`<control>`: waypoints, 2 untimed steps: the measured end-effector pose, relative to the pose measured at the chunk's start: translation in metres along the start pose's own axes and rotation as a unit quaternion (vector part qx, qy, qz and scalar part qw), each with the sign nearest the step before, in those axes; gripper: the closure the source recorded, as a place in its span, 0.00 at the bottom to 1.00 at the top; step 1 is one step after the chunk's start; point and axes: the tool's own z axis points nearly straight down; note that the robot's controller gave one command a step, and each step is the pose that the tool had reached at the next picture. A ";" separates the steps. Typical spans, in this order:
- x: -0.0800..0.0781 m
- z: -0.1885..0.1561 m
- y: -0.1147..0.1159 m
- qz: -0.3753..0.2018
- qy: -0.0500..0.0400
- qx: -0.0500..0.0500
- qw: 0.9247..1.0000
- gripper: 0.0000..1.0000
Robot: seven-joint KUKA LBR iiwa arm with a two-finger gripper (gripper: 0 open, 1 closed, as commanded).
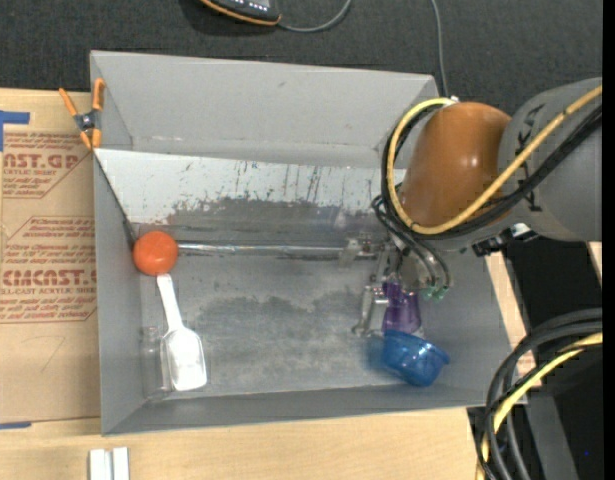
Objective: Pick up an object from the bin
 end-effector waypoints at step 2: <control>0.007 0.026 -0.026 -0.057 -0.001 0.000 0.998 0.00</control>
Offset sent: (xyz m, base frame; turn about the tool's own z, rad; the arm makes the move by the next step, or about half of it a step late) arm -0.0100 -0.0345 -0.0338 -0.1420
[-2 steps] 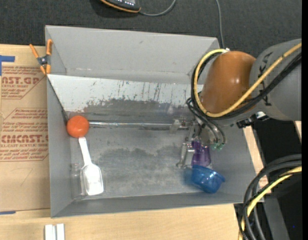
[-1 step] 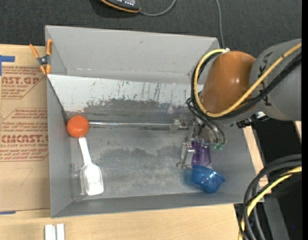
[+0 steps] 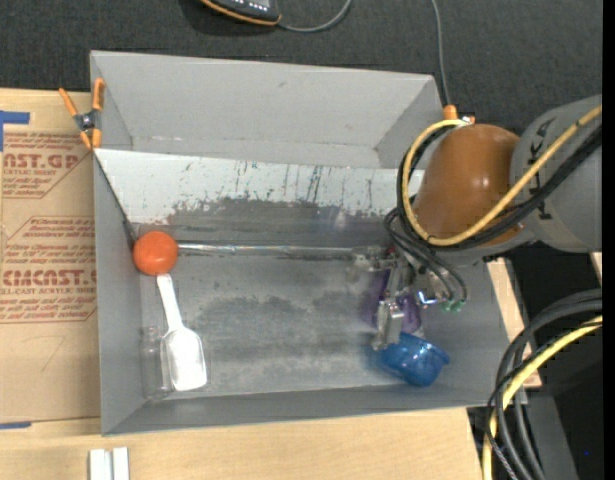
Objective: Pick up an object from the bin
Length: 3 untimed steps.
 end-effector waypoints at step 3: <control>-0.012 0.037 -0.039 -0.139 0.000 -0.001 0.990 1.00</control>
Offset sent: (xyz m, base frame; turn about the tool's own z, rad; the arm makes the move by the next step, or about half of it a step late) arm 0.0158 -0.0398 -0.0369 -0.2788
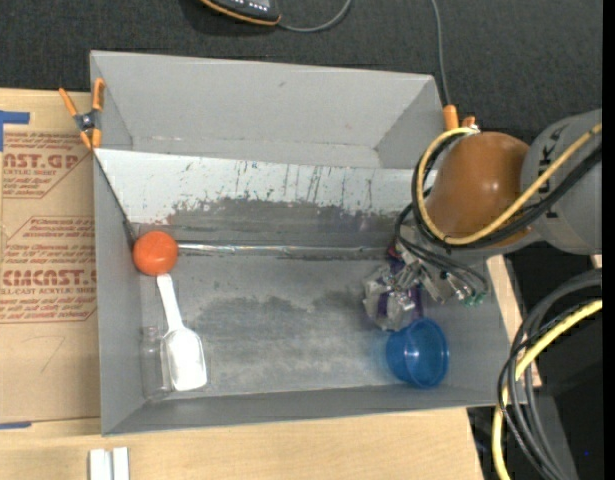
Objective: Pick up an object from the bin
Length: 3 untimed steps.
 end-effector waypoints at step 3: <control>0.041 -0.032 0.002 -0.108 -0.010 -0.001 0.994 1.00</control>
Offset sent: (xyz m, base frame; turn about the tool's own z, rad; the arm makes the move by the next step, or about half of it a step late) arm 0.0078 -0.0571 0.0177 0.1389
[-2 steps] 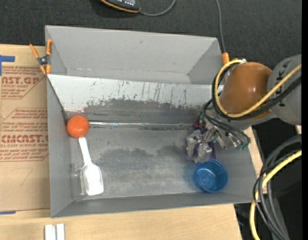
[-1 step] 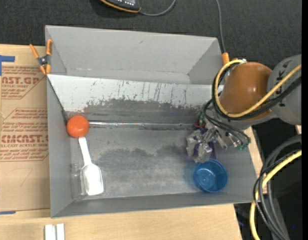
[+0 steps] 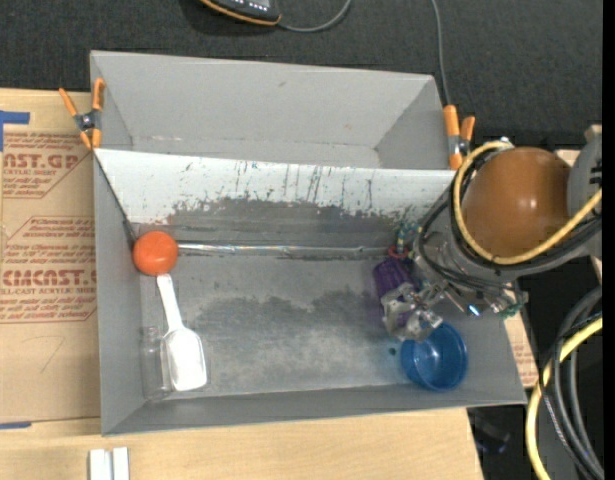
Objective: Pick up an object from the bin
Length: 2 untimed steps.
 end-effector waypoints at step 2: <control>0.009 0.017 -0.030 0.008 -0.011 0.006 1.000 1.00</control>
Offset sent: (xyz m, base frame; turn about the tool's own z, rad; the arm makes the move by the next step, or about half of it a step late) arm -0.0181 -0.0453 -0.0280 -0.0607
